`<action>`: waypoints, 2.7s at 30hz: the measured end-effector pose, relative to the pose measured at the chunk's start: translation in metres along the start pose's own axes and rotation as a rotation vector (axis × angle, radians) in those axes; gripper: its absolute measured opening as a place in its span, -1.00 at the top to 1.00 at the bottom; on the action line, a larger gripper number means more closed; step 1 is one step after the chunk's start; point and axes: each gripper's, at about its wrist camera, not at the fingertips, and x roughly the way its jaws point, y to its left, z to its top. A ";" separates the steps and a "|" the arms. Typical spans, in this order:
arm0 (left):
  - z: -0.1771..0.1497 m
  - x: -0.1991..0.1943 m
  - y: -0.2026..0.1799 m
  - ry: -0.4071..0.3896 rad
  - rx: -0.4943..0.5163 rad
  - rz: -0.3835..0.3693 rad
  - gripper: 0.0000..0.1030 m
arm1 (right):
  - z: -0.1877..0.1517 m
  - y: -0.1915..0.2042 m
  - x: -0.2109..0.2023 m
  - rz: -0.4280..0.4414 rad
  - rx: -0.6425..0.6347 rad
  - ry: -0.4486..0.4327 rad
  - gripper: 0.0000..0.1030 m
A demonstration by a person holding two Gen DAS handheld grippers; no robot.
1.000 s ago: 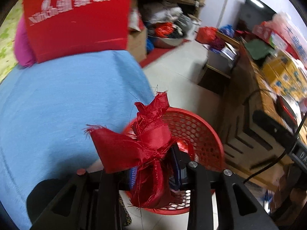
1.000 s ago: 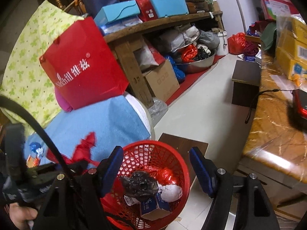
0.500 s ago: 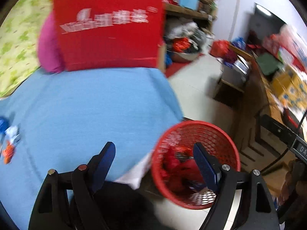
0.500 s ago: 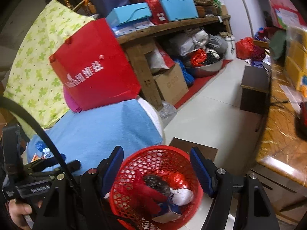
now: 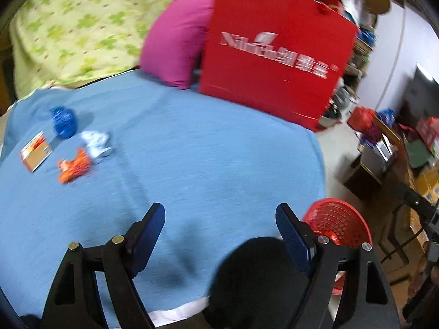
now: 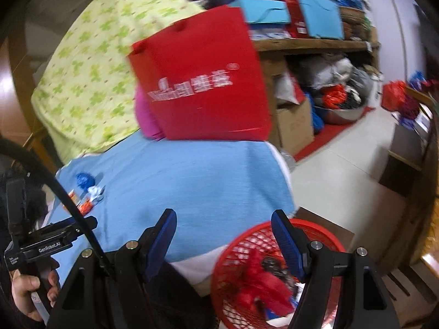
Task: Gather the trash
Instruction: 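Move both tools back over the blanket toward the orange bundle, then grasp the orange wrapped bundle with the left tool, then grasp the light blue cloth with the right tool while the left tool holds the bundle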
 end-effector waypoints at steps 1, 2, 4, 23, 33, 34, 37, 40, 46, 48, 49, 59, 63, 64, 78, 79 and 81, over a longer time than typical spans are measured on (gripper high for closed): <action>-0.002 -0.001 0.010 -0.002 -0.018 0.007 -0.61 | 0.003 0.010 0.002 0.010 -0.020 0.003 -0.45; -0.003 -0.003 0.019 -0.003 -0.031 0.010 -0.61 | 0.005 0.019 0.005 0.019 -0.036 0.005 -0.45; -0.006 -0.005 0.041 -0.008 -0.069 0.022 -0.61 | 0.011 0.041 0.011 0.042 -0.074 0.009 -0.45; -0.044 -0.009 0.222 0.000 -0.418 0.240 -0.62 | 0.032 0.244 0.109 0.398 -0.268 0.037 -0.47; -0.017 0.022 0.225 0.028 -0.420 0.221 -0.62 | -0.010 0.234 0.173 0.419 -0.202 0.163 -0.47; -0.010 0.027 0.223 0.029 -0.420 0.215 -0.62 | -0.011 0.230 0.176 0.418 -0.192 0.170 -0.47; 0.010 0.042 0.222 0.023 -0.420 0.208 -0.62 | -0.009 0.218 0.181 0.442 -0.135 0.175 -0.47; 0.026 0.058 0.224 0.028 -0.443 0.200 -0.62 | -0.011 0.216 0.183 0.466 -0.125 0.179 -0.52; 0.040 0.086 0.232 0.041 -0.506 0.217 -0.62 | -0.015 0.223 0.181 0.505 -0.165 0.174 -0.52; 0.038 0.093 0.235 0.054 -0.512 0.242 -0.62 | -0.016 0.224 0.181 0.503 -0.173 0.170 -0.52; 0.036 0.097 0.238 0.065 -0.512 0.254 -0.62 | -0.017 0.225 0.181 0.504 -0.175 0.170 -0.52; 0.010 0.059 0.263 0.025 -0.533 0.281 -0.39 | -0.019 0.226 0.179 0.474 -0.178 0.163 -0.52; -0.002 0.037 0.274 0.002 -0.522 0.339 -0.39 | -0.021 0.230 0.179 0.452 -0.197 0.168 -0.52; -0.005 0.035 0.276 0.003 -0.515 0.354 -0.39 | -0.022 0.232 0.179 0.442 -0.205 0.171 -0.52; -0.021 0.042 0.296 0.025 -0.519 0.386 -0.39 | -0.027 0.256 0.196 0.278 -0.312 0.262 -0.52; -0.020 0.041 0.295 0.024 -0.523 0.384 -0.39 | -0.027 0.259 0.199 0.276 -0.313 0.269 -0.52; -0.020 0.041 0.296 0.027 -0.529 0.381 -0.39 | -0.027 0.268 0.203 0.274 -0.329 0.281 -0.52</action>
